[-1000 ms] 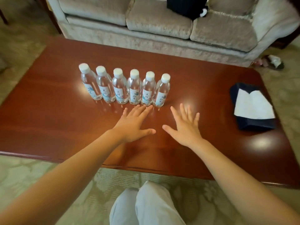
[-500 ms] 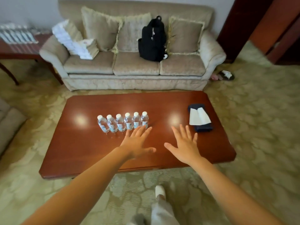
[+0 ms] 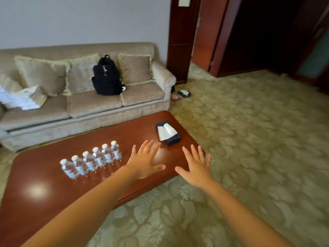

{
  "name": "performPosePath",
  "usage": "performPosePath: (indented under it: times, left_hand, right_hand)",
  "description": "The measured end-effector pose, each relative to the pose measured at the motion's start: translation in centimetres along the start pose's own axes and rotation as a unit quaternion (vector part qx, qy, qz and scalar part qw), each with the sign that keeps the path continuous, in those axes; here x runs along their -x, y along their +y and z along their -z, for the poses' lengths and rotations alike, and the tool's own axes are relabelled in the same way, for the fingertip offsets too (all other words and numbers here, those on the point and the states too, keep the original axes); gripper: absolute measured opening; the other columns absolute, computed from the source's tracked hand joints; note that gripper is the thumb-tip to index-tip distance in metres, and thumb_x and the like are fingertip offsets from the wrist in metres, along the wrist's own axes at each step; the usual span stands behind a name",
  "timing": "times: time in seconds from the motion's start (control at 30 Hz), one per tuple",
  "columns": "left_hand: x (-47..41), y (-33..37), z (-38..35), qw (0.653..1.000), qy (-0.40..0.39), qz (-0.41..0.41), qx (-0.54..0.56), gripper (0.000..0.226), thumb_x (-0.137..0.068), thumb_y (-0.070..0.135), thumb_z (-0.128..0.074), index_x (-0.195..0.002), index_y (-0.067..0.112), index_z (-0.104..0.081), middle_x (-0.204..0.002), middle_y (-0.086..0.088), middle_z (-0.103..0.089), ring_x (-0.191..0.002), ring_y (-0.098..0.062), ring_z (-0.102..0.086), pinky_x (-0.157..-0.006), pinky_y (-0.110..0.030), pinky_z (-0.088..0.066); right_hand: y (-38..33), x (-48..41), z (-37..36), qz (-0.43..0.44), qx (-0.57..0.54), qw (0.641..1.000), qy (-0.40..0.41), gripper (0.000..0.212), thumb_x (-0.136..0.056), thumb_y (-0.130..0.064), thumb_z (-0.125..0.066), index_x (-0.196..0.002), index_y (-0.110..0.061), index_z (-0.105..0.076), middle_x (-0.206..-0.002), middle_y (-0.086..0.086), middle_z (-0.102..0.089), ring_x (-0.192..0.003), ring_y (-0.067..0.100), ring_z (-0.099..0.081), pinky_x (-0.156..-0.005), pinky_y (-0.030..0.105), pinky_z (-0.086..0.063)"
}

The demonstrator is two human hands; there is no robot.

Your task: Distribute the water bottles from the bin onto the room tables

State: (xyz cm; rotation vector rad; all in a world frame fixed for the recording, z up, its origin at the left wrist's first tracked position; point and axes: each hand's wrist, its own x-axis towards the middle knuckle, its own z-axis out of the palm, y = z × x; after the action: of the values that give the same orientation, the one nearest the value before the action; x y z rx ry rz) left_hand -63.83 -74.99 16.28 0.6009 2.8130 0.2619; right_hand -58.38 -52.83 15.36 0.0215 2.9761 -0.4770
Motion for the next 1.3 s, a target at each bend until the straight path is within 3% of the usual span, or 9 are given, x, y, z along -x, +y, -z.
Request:
performPosePath:
  times: [0.23,0.37,0.5,0.77,0.9,0.97,1.1,1.23,1.3]
  left_hand:
    - [2.9,13.4,-4.3,0.991,-0.051,-0.122,-0.015,0.108,-0.065,0.091,-0.016,-0.154,0.035,0.008,-0.164,0.003,0.011,-0.150,-0.019,0.017,-0.118,-0.056,0.008]
    - [6.6,22.4,-7.3,0.977,-0.063,-0.202,-0.031,0.092,-0.086,0.076,-0.037,-0.155,0.033,0.007,-0.164,0.002,0.009,-0.150,-0.019,0.016,-0.119,-0.055,0.006]
    - [10.3,30.4,-9.9,0.955,-0.072,-0.282,-0.063,0.091,-0.086,0.076,-0.033,-0.155,0.033,0.009,-0.164,0.002,0.010,-0.150,-0.019,0.014,-0.119,-0.055,0.007]
    - [17.7,44.0,-14.9,0.895,-0.110,-0.421,-0.102,0.098,-0.078,0.084,-0.023,-0.155,0.031,0.008,-0.164,0.001,0.008,-0.151,-0.019,0.012,-0.120,-0.054,0.003]
    - [20.8,50.5,-17.2,0.846,-0.126,-0.504,-0.120,0.125,-0.048,0.096,0.009,-0.155,0.030,0.008,-0.164,0.000,0.006,-0.151,-0.020,0.011,-0.119,-0.055,0.001]
    - [21.8,53.6,-18.1,0.829,-0.133,-0.529,-0.124,0.128,-0.047,0.099,0.006,-0.155,0.030,0.007,-0.164,0.001,0.006,-0.151,-0.021,0.009,-0.119,-0.055,0.000]
    - [23.3,59.3,-20.4,0.799,-0.141,-0.564,-0.149,0.104,-0.071,0.090,-0.015,-0.155,0.031,0.005,-0.164,0.001,0.006,-0.151,-0.020,0.009,-0.119,-0.055,0.000]
    - [23.5,64.8,-23.0,0.763,-0.178,-0.606,-0.140,0.135,-0.038,0.100,0.014,-0.155,0.033,0.005,-0.164,0.001,0.007,-0.151,-0.020,0.010,-0.118,-0.054,0.002]
    - [23.5,67.6,-24.1,0.749,-0.191,-0.621,-0.131,0.136,-0.036,0.100,0.014,-0.155,0.033,0.005,-0.164,0.002,0.008,-0.151,-0.020,0.010,-0.119,-0.053,0.002]
  right_hand:
    - [9.7,13.8,1.4,-0.135,-0.005,0.990,0.031,0.087,-0.092,-0.067,-0.044,-0.158,-0.037,0.003,-0.166,0.002,0.016,-0.150,0.024,0.026,-0.117,0.058,0.016]
    - [14.4,24.1,1.9,-0.216,-0.012,0.975,0.056,0.088,-0.090,-0.069,-0.046,-0.158,-0.037,0.002,-0.166,0.002,0.015,-0.150,0.025,0.024,-0.117,0.057,0.016]
    - [17.5,33.6,2.3,-0.293,-0.023,0.951,0.093,0.088,-0.090,-0.068,-0.046,-0.158,-0.037,0.000,-0.166,0.002,0.015,-0.151,0.024,0.024,-0.118,0.057,0.015]
    - [22.1,51.6,1.1,-0.450,-0.058,0.879,0.149,0.088,-0.091,-0.066,-0.047,-0.158,-0.037,0.001,-0.166,0.000,0.016,-0.149,0.022,0.027,-0.117,0.056,0.017]
    - [23.3,58.3,0.3,-0.512,-0.079,0.837,0.176,0.085,-0.093,-0.065,-0.044,-0.158,-0.036,0.001,-0.166,0.000,0.015,-0.149,0.022,0.028,-0.118,0.056,0.018]
    - [24.0,61.0,0.0,-0.540,-0.087,0.816,0.186,0.083,-0.094,-0.064,-0.043,-0.158,-0.036,0.001,-0.167,0.000,0.014,-0.150,0.023,0.027,-0.118,0.056,0.018]
    - [26.1,65.2,-0.5,-0.586,-0.109,0.778,0.201,0.079,-0.096,-0.062,-0.041,-0.158,-0.036,0.000,-0.166,-0.002,0.016,-0.149,0.023,0.029,-0.118,0.055,0.018]
    - [29.3,68.2,-0.8,-0.633,-0.118,0.738,0.203,0.080,-0.095,-0.065,-0.040,-0.158,-0.036,-0.001,-0.166,-0.003,0.016,-0.149,0.024,0.028,-0.118,0.056,0.017]
    - [31.0,69.4,-0.8,-0.650,-0.124,0.722,0.201,0.081,-0.095,-0.065,-0.040,-0.158,-0.036,0.001,-0.166,-0.003,0.016,-0.148,0.024,0.029,-0.117,0.056,0.019]
